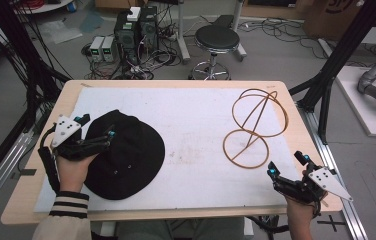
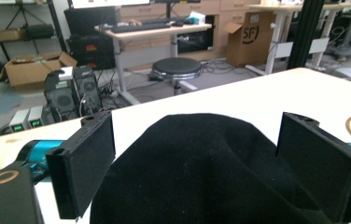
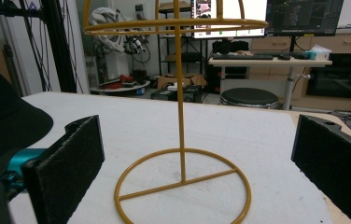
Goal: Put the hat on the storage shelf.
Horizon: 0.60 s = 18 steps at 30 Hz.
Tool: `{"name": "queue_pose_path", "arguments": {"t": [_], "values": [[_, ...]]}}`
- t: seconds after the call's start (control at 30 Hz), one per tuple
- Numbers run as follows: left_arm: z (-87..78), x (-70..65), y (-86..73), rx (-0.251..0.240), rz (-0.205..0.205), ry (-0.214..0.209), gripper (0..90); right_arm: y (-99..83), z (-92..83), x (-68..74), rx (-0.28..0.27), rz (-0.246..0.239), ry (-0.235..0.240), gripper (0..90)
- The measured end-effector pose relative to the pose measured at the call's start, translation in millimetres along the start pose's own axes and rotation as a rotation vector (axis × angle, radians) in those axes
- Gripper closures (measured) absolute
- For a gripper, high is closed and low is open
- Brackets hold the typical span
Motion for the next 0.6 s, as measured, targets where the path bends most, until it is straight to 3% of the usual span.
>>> {"name": "queue_pose_path", "arguments": {"t": [0.17, 0.33, 0.47, 0.5, 0.6], "values": [[8.1, -2.3, -7.8, 0.052, -0.005, 0.005, 17.1, 0.5, -0.9, -1.0, -0.002, -0.002, -0.006, 2.1], [10.9, -5.8, -10.5, 0.075, -0.025, -0.030, 23.7, 0.6, -2.3, -2.2, -0.002, 0.003, -0.013, 2.1], [12.7, -7.8, -13.0, 0.103, -0.019, -0.017, 27.5, 0.8, -2.9, -3.1, -0.004, 0.003, -0.016, 2.1], [13.5, -8.6, -14.3, 0.117, -0.007, 0.000, 29.4, 0.8, -3.0, -3.1, -0.004, 0.003, -0.016, 2.1], [13.4, -10.3, -15.2, 0.118, 0.000, -0.001, 38.2, 1.0, -3.0, -3.0, -0.005, 0.004, -0.017, 2.1]]}}
Point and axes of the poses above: each handheld gripper's, and its own axes: z roughly forward along the jaws, y roughly out of its top, x roughly to its left, the point moved 7 cm from there along z, roughly forward along the jaws, and after that the axes turned 13 degrees about z, right-handed, at the moved point
